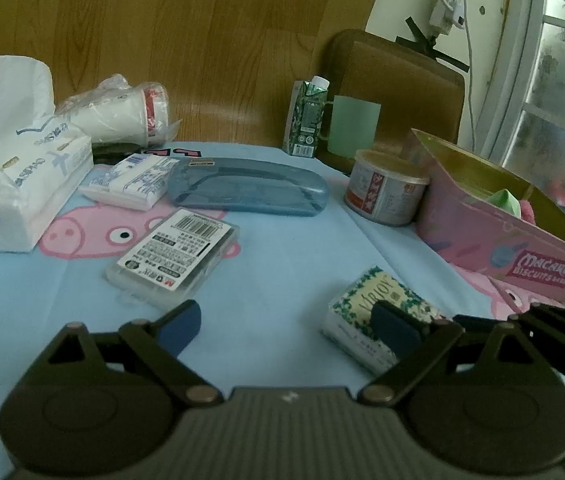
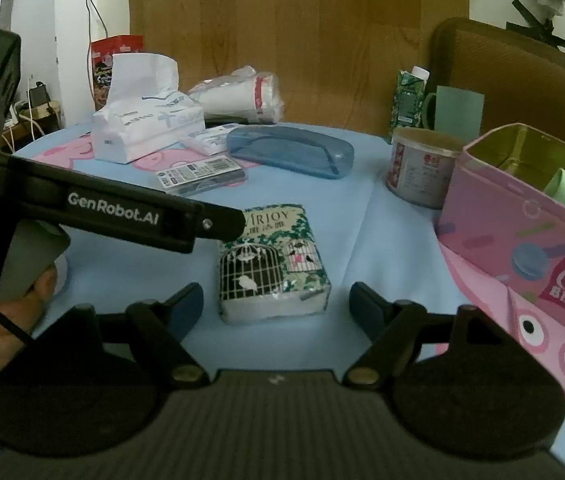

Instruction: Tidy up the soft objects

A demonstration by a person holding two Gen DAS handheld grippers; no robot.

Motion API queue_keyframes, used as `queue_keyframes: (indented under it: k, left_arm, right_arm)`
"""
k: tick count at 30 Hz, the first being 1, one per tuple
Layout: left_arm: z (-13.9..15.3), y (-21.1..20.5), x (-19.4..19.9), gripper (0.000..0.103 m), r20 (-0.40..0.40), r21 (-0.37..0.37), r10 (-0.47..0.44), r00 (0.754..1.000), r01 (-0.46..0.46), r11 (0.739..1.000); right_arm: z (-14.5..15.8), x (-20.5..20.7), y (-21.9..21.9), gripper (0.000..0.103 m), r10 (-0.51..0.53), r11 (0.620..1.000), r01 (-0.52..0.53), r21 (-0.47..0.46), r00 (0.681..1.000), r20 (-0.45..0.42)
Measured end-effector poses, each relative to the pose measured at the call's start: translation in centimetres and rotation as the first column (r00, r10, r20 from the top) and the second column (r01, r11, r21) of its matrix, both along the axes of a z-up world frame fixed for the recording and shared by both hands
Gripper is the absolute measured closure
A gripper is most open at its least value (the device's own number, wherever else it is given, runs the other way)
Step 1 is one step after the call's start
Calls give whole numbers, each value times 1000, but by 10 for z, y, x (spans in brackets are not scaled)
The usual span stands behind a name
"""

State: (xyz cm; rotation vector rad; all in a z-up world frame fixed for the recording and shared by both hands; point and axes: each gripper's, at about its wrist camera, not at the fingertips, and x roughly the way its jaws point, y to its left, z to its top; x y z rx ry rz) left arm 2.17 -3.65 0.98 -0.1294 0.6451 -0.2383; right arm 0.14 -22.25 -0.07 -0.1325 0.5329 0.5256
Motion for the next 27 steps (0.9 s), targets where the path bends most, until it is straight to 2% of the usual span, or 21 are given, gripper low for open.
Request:
queue_keyframes:
  k: [13,27]
  left_arm:
    - [0,3,-1,7,2,-23,-14,1000,15,1000]
    - [-1,15,-3,9,5,-150,-63,998,63,987]
  right_arm:
    - [0,1,-1,20,5,1000,-5,0,1000,-1]
    - [-1,1,1,19,-6,1000,6,-5,1000,-2]
